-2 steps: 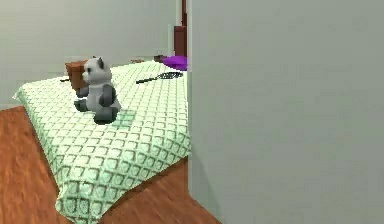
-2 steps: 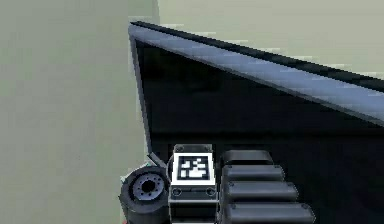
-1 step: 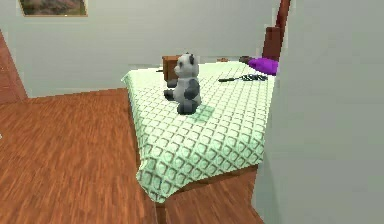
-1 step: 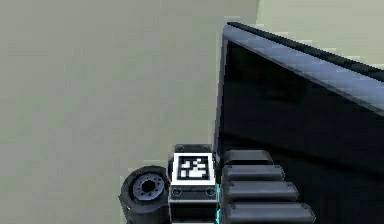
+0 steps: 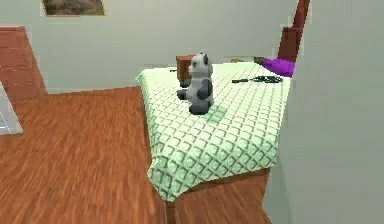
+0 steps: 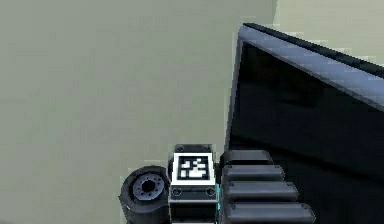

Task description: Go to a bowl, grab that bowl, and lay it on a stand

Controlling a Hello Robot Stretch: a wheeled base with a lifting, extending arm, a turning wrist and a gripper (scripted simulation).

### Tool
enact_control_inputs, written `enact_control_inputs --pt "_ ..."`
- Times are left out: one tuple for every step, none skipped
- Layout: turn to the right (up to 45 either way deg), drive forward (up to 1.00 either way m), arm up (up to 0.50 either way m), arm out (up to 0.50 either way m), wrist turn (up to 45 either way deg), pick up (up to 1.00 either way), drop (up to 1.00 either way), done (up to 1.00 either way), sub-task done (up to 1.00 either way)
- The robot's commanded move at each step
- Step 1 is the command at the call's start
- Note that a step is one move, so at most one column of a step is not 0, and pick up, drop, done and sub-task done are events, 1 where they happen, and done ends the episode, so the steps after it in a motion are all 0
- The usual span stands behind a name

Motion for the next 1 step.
enact_control_inputs --pt "-15.0 0.00 0.00 0.00 0.0 0.00 0.00 0.00 0.00"
